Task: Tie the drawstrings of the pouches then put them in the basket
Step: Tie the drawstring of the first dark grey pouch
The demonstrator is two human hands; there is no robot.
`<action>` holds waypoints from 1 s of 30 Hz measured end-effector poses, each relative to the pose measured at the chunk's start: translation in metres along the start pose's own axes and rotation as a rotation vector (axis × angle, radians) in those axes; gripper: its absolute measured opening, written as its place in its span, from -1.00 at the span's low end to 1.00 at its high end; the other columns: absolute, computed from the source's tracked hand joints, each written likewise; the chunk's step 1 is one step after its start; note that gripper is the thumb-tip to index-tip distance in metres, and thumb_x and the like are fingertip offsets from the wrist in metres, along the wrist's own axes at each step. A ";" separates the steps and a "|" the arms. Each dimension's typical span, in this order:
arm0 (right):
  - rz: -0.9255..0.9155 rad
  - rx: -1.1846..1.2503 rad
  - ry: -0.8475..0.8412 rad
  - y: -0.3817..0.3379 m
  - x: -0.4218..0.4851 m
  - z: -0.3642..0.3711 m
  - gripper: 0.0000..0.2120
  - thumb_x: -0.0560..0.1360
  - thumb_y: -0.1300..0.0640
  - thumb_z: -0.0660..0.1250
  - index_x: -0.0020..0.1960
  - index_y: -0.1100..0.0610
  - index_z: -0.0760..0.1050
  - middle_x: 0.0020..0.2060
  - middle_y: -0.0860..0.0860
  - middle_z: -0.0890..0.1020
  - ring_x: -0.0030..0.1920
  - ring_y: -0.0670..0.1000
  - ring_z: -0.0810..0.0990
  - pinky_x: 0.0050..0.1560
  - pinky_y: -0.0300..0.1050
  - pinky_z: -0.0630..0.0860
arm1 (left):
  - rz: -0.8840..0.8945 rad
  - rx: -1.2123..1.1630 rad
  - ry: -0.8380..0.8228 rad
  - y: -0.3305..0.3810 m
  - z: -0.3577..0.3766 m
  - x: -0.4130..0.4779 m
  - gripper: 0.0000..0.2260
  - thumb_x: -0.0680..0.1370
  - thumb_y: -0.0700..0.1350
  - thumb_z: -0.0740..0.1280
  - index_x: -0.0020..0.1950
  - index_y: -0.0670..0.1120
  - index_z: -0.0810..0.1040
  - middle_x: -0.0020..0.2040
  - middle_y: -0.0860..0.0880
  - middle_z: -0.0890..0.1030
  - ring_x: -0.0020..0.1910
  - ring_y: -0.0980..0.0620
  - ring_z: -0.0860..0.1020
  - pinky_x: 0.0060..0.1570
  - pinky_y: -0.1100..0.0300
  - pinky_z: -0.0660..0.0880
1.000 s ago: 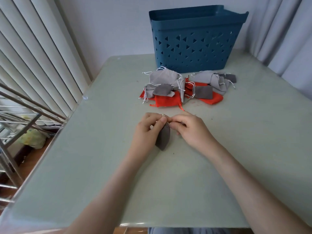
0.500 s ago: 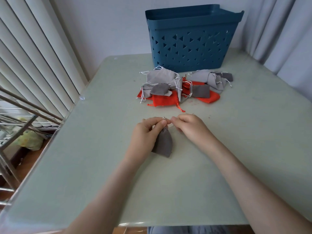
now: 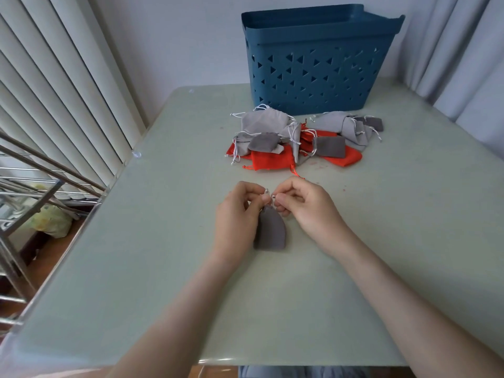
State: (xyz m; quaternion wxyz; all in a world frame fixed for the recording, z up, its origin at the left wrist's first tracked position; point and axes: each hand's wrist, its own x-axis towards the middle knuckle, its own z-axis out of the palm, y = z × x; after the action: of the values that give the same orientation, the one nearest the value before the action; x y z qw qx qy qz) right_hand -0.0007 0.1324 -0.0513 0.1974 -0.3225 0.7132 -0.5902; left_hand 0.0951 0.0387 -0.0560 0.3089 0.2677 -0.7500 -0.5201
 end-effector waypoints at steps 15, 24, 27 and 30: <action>-0.183 -0.035 0.119 -0.002 -0.001 0.007 -0.78 0.46 0.31 0.37 -0.24 0.01 0.51 -0.18 -0.02 0.51 -0.24 -0.23 0.44 -0.14 -0.40 0.35 | 0.000 -0.036 -0.122 0.002 -0.001 -0.003 -0.89 0.52 -0.21 0.36 -0.17 -0.04 0.60 -0.28 0.08 0.64 -0.27 0.17 0.53 -0.13 0.25 0.45; -0.170 0.019 0.084 -0.003 -0.004 0.005 -0.81 0.51 0.31 0.29 -0.22 0.08 0.50 -0.26 -0.02 0.59 -0.19 -0.13 0.52 -0.10 -0.27 0.42 | 0.042 0.032 -0.109 0.003 0.000 -0.003 -0.93 0.53 -0.18 0.35 -0.13 -0.07 0.62 -0.35 0.12 0.59 -0.39 0.24 0.45 -0.30 0.35 0.35; -0.134 0.000 0.098 -0.003 -0.005 0.007 -0.85 0.53 0.28 0.29 -0.18 0.10 0.51 -0.29 -0.10 0.56 -0.26 -0.21 0.49 -0.16 -0.37 0.38 | 0.084 0.124 -0.020 0.003 0.001 -0.002 -0.90 0.53 -0.16 0.34 -0.14 0.00 0.61 -0.33 0.11 0.60 -0.42 0.25 0.41 -0.35 0.37 0.26; -0.059 0.044 0.098 -0.001 -0.003 0.008 -0.86 0.53 0.26 0.29 -0.13 0.06 0.50 -0.26 -0.04 0.58 -0.21 -0.12 0.53 -0.08 -0.28 0.44 | 0.149 0.202 0.051 0.004 0.003 -0.004 -0.90 0.52 -0.17 0.35 -0.13 0.02 0.62 -0.32 0.15 0.57 -0.34 0.22 0.43 -0.29 0.45 0.28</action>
State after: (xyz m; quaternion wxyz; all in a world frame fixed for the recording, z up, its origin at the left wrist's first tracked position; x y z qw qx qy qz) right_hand 0.0072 0.1282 -0.0522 0.1517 -0.3096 0.6990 -0.6265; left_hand 0.0954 0.0448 -0.0538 0.3372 0.2541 -0.8081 -0.4106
